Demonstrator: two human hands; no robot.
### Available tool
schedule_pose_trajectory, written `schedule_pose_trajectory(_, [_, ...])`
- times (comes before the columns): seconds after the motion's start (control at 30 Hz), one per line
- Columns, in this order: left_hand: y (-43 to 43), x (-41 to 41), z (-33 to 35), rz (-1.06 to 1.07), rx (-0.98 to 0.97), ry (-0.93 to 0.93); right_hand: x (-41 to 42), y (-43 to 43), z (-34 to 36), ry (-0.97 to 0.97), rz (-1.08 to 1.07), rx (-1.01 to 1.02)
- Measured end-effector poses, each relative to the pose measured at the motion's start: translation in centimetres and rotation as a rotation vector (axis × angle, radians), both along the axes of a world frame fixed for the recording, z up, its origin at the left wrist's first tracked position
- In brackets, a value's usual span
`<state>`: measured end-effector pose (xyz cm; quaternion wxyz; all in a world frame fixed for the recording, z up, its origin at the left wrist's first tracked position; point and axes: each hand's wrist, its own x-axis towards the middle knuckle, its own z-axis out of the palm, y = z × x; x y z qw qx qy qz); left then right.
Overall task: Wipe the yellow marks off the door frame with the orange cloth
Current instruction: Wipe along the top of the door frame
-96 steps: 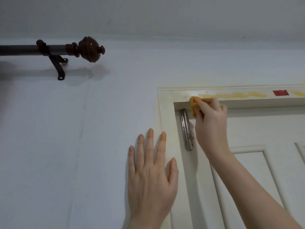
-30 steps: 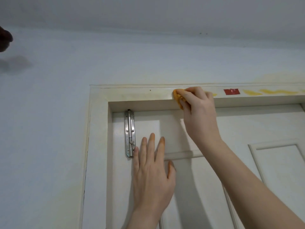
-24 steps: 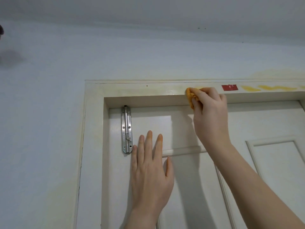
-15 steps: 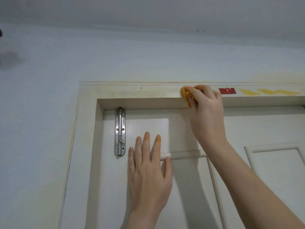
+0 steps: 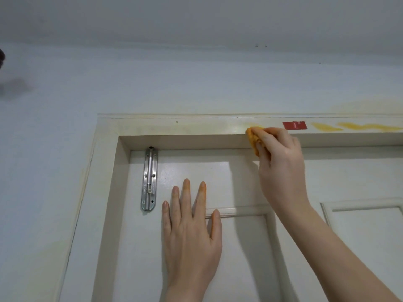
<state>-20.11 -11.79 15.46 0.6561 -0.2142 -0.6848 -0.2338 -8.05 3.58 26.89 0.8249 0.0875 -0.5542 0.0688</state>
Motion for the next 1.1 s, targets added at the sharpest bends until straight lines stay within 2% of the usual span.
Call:
schedule_pose_trajectory(0.1, [0.4,0.3,0.2,0.016,0.012,-0.012,-0.2,-0.8,1.9,-0.026,-0.065,0.076])
schedule_pose_trajectory(0.3, [1.2,0.9,0.1,0.011,0.002,-0.02,1.1,1.1,0.8,0.027,-0.028,-0.11])
schedule_pose_trajectory(0.47, [2.0,1.5,0.4,0.034,0.006,-0.017,0.6,-0.6,1.6,-0.036,-0.077,0.018])
schedule_pose_trajectory(0.63, [1.8,1.3,0.0,0.017,0.005,-0.027,1.7,1.9,1.6,-0.002,-0.08,-0.136])
schedule_pose_trajectory(0.8, [2.2,1.3,0.0,0.032,0.013,-0.012,1.1,0.4,1.6,-0.05,-0.076,0.002])
schedule_pose_trajectory(0.9, [2.7,1.5,0.1,0.033,0.031,-0.01,1.5,1.4,2.7,-0.04,-0.081,-0.056])
schedule_pose_trajectory(1.0, [3.1,1.6,-0.3,0.033,0.017,-0.02,1.9,2.6,1.0,0.002,-0.056,-0.141])
schedule_pose_trajectory(1.1, [3.8,1.7,-0.5,0.009,0.002,-0.024,1.4,1.5,0.3,-0.03,-0.051,-0.051])
